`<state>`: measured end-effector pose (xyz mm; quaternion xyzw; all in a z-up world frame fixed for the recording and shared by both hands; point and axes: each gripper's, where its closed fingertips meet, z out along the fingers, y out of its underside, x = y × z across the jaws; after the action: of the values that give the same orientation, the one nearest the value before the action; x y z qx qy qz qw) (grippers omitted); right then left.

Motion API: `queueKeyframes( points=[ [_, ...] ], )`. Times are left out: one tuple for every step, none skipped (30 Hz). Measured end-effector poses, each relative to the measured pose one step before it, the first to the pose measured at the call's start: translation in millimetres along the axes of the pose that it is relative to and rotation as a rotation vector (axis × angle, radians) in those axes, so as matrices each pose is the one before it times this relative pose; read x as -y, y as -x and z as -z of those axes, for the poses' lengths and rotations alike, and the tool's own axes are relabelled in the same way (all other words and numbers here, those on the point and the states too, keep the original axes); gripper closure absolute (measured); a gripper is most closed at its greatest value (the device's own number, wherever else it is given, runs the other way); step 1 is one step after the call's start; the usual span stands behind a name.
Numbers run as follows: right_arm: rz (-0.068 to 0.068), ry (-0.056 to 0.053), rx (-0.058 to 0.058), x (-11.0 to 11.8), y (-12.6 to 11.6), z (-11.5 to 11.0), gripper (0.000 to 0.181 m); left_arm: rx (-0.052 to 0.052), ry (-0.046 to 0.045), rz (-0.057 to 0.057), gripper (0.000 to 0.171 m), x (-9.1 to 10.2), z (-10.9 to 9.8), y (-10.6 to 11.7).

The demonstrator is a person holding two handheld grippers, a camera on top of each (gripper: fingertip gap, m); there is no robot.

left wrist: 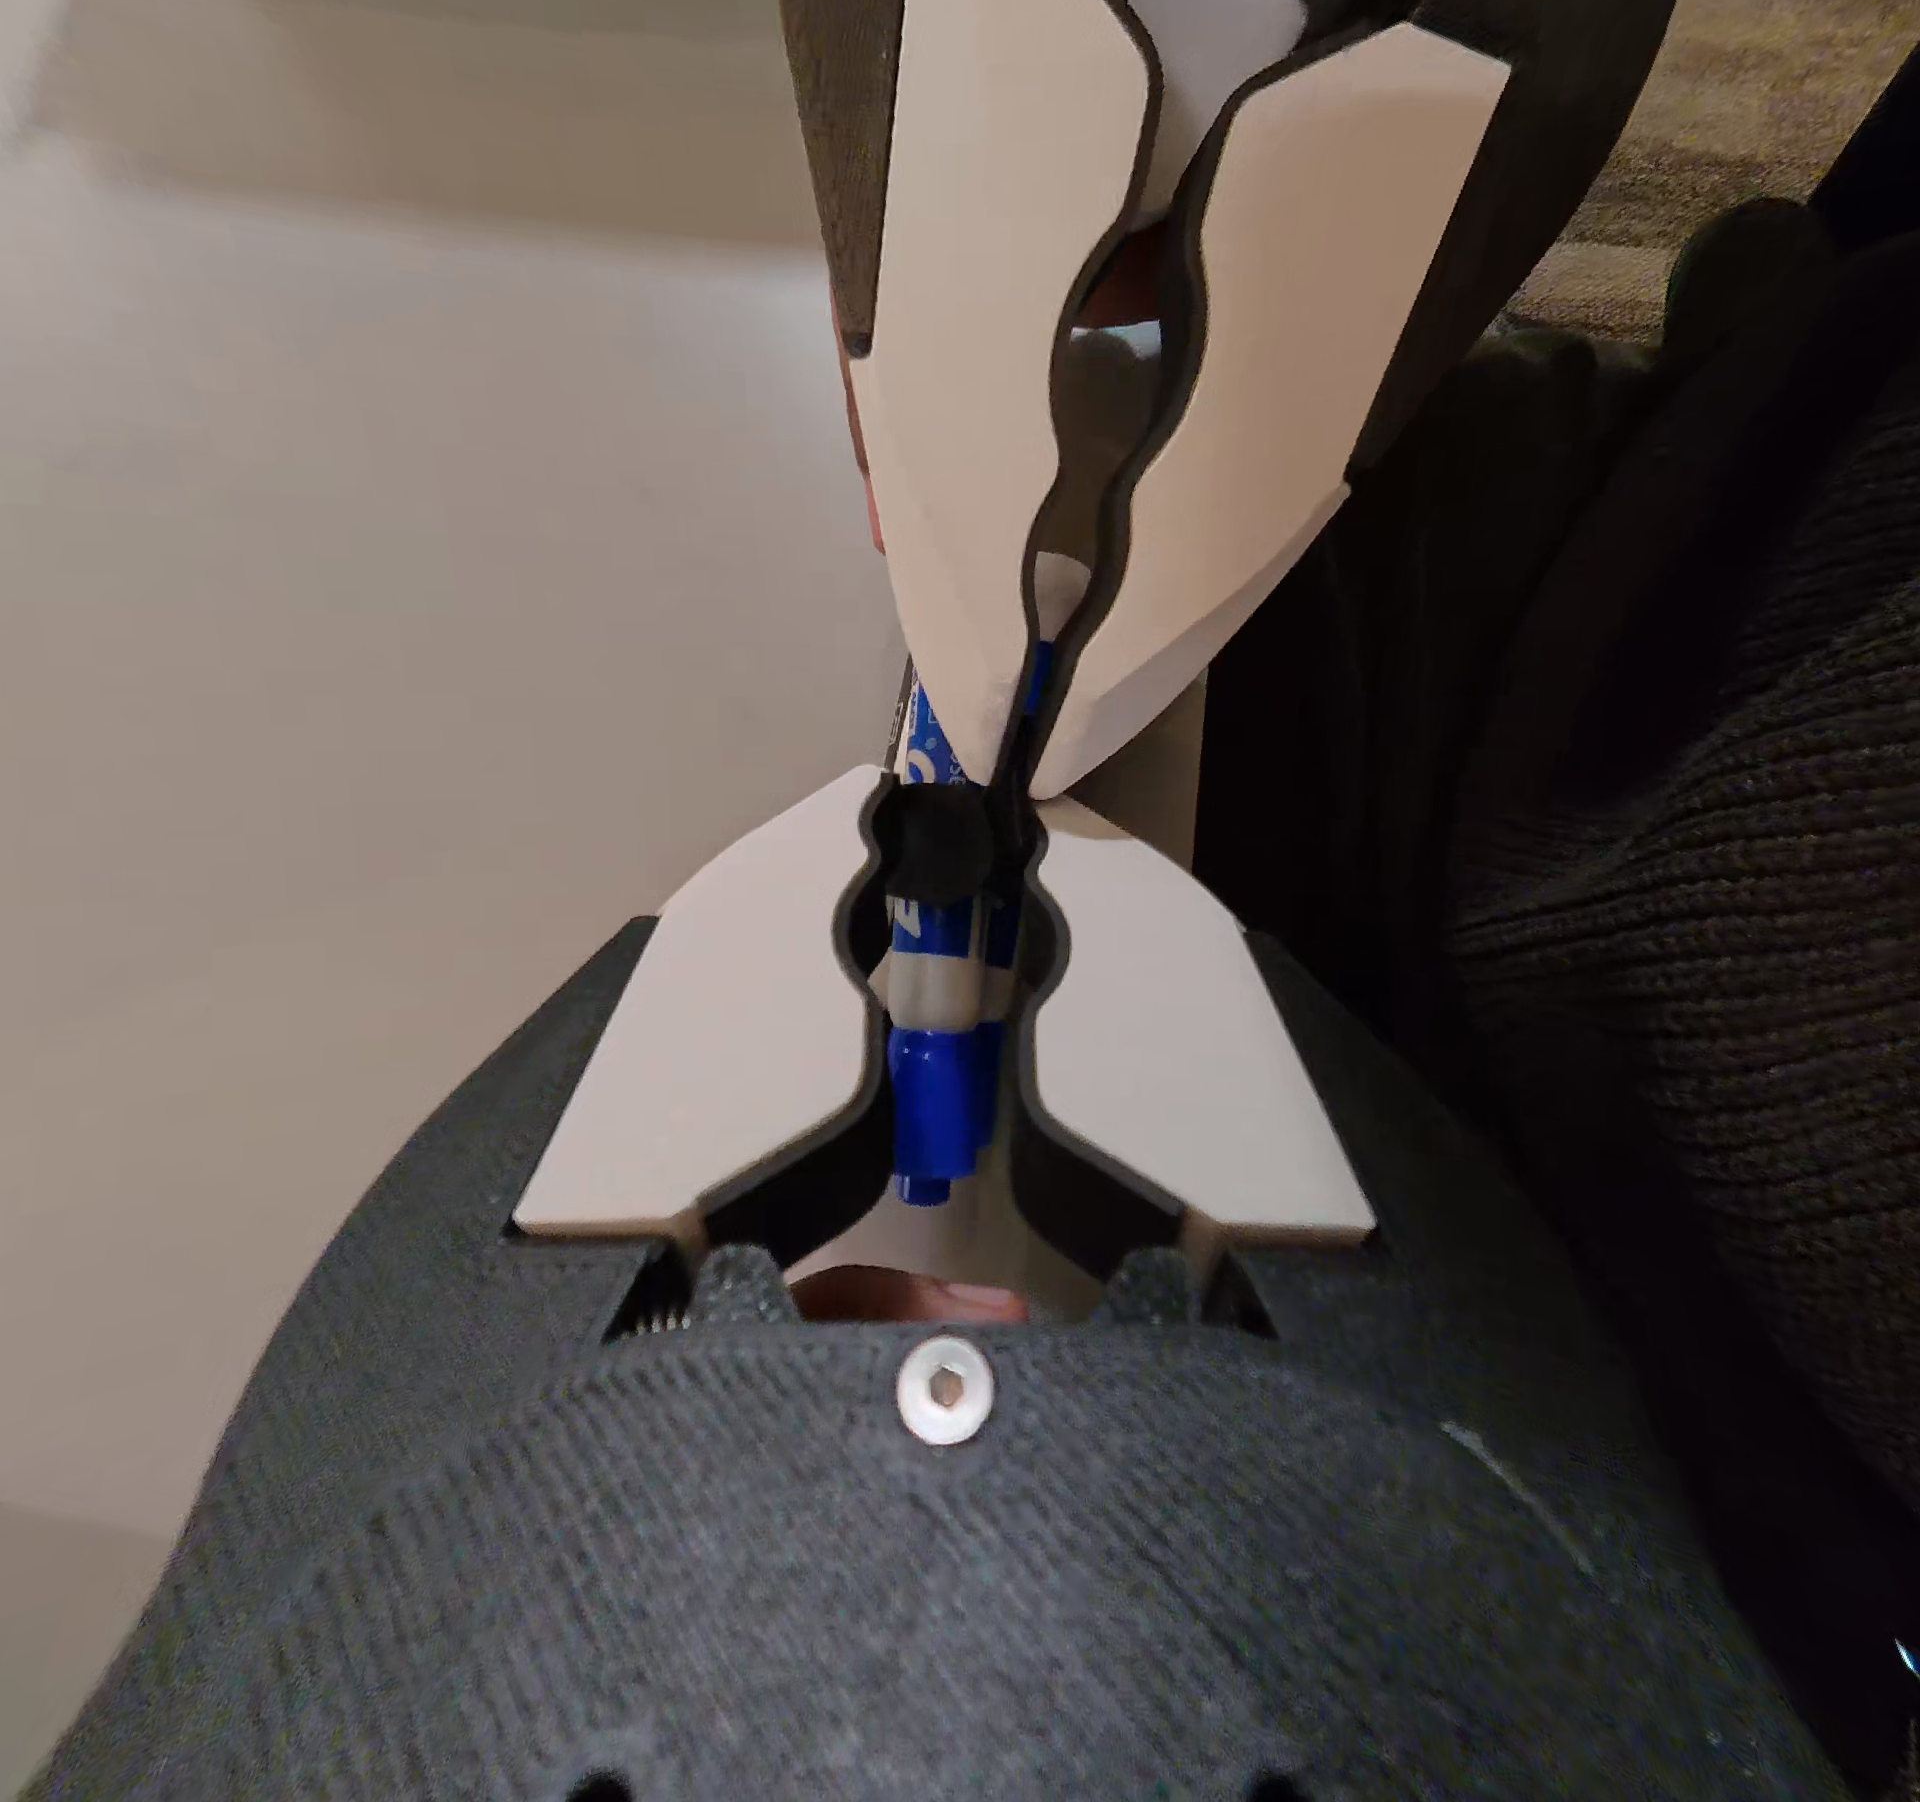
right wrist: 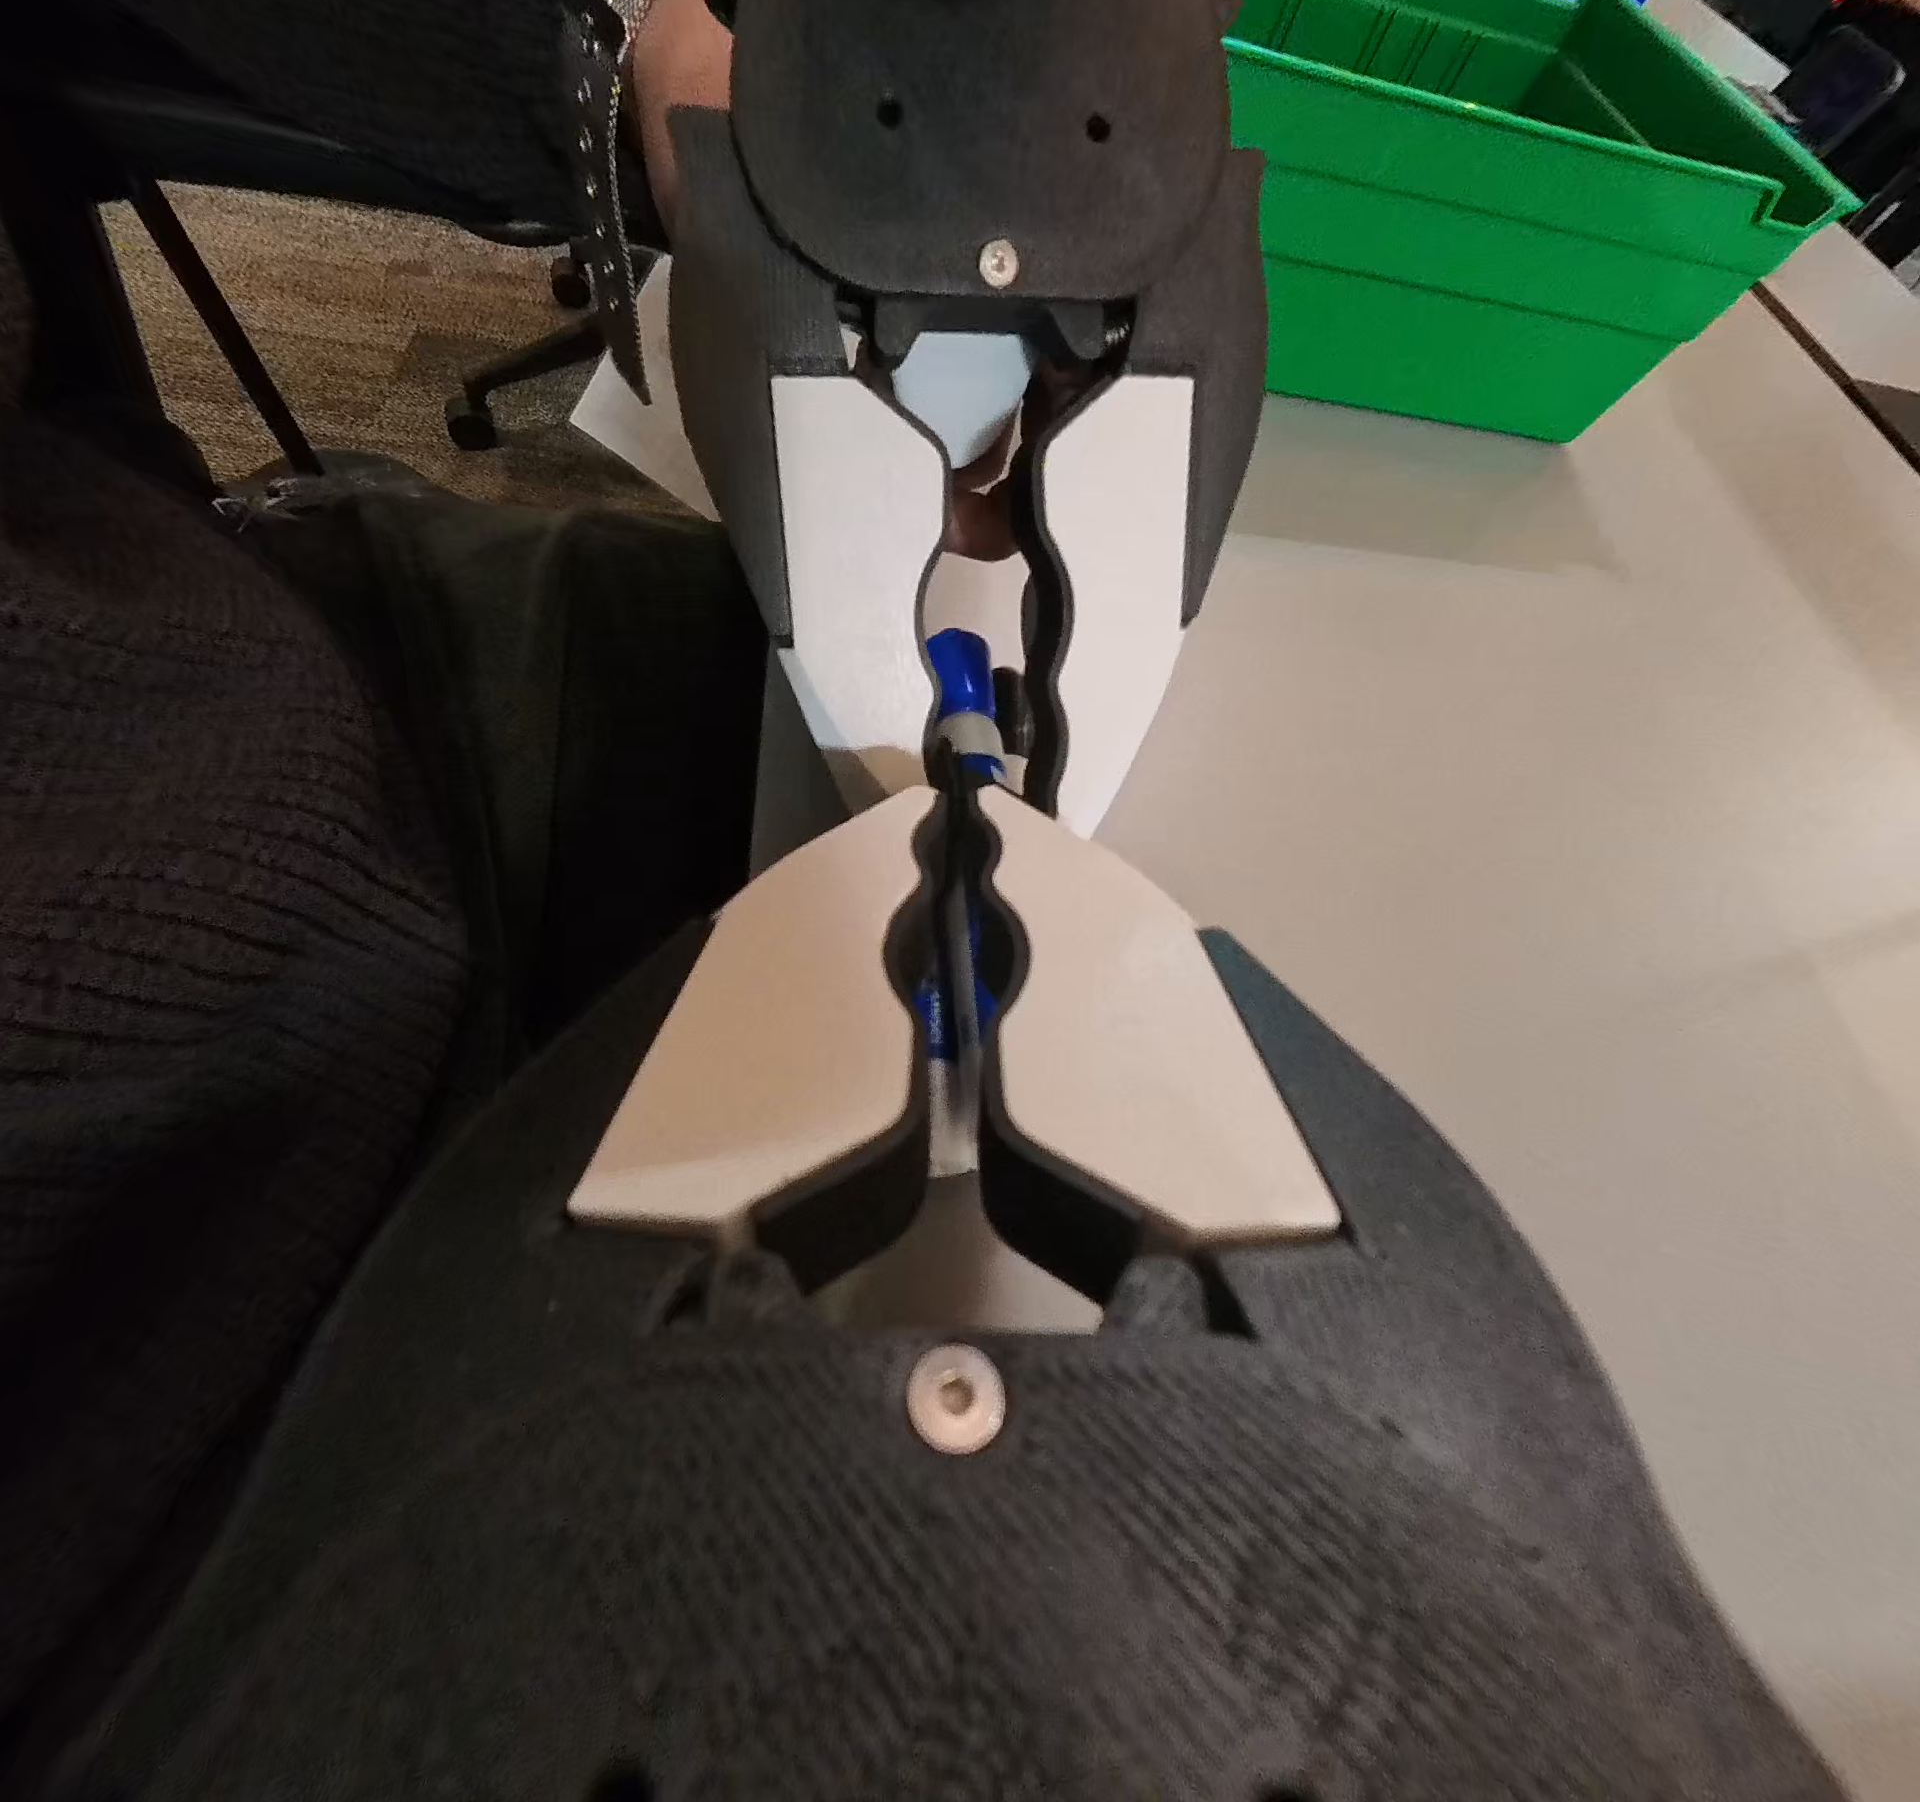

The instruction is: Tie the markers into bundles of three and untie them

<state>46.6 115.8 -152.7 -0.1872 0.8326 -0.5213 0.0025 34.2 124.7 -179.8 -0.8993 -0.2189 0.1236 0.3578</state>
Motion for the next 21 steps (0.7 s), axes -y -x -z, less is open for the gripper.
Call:
queueKeyframes(
  points=[
    [-0.0088,0.0004,-0.0052,0.38,-1.29,0.44,0.179,0.0008,-0.00781,0.0058,0.150,0.54,0.37,0.83],
    [-0.0106,-0.0015,-0.0039,0.45,-1.38,0.70,0.179,-0.0024,-0.01246,0.0078,0.150,1.21,0.84,0.39],
    [-0.0113,-0.0018,-0.0063,0.20,-2.04,0.90,0.179,-0.0065,-0.01215,0.0106,0.150,1.09,0.68,-0.05],
    [-0.0100,0.0007,-0.0047,-0.50,-2.04,0.92,0.179,-0.0058,-0.00974,0.0127,0.150,0.91,0.75,0.15],
    [-0.0085,0.0006,0.0008,-0.63,-1.19,0.86,0.179,0.0023,-0.01025,0.0108,0.150,1.05,0.96,1.31],
    [-0.0098,0.0000,-0.0005,-0.71,-1.24,0.73,0.179,0.0078,-0.00829,0.0072,0.149,0.60,0.91,2.04],
    [-0.0095,-0.0003,-0.0033,-0.61,-1.50,0.91,0.179,0.0071,-0.00105,0.0039,0.147,-0.23,0.73,1.97],
    [-0.0082,0.0003,-0.0001,-0.43,-0.98,0.76,0.179,0.0092,-0.00178,0.0008,0.146,-0.31,0.75,1.99],
    [-0.0064,0.0010,0.0000,-0.64,-0.87,0.69,0.179,0.0069,-0.00013,-0.0004,0.145,-0.62,0.68,1.50],
    [-0.0046,0.0004,-0.0021,-0.47,-0.90,0.58,0.179,0.0071,0.00252,-0.0009,0.145,-0.91,0.50,1.49],
    [-0.0032,-0.0011,-0.0009,-0.21,-0.73,0.58,0.179,0.0077,0.00011,-0.0010,0.144,-0.65,0.54,1.47],
    [-0.0026,-0.0005,0.0006,-0.13,-0.34,0.40,0.179,0.0007,-0.00121,-0.0010,0.144,-0.47,0.44,0.55],
    [-0.0015,-0.0005,-0.0005,-0.23,-0.25,0.25,0.179,-0.0053,-0.00136,0.0003,0.146,-0.25,0.20,-0.40],
    [-0.0002,-0.0014,0.0023,0.01,0.19,0.20,0.179,-0.0074,-0.00270,0.0025,0.146,0.09,-0.08,-0.63],
    [0.0005,-0.0006,0.0044,-0.10,0.59,0.09,0.179,-0.0125,-0.00505,0.0020,0.148,0.37,-0.34,-1.53],
    [0.0013,-0.0013,0.0010,0.15,0.37,0.03,0.179,-0.0138,-0.00408,0.0017,0.149,0.36,-0.54,-1.98],
    [0.0022,-0.0006,0.0004,0.12,0.31,-0.03,0.179,-0.0119,-0.00070,0.0005,0.151,-0.06,-0.62,-1.80],
    [0.0016,-0.0004,0.0002,0.07,0.41,-0.16,0.179,-0.0078,-0.00063,-0.0019,0.155,-0.13,-0.55,-1.26],
    [0.0008,-0.0015,0.0014,-0.06,0.42,0.03,0.179,0.0007,-0.00046,-0.0023,0.156,0.05,-0.48,-0.17],
    [-0.0008,-0.0017,0.0016,-0.17,0.38,0.01,0.179,-0.0001,0.00193,-0.0019,0.157,-0.22,-0.35,-0.23],
    [-0.0016,-0.0019,0.0020,-0.27,0.30,-0.01,0.179,-0.0029,0.00234,0.0014,0.158,-0.15,-0.01,-0.27]
  ],
)
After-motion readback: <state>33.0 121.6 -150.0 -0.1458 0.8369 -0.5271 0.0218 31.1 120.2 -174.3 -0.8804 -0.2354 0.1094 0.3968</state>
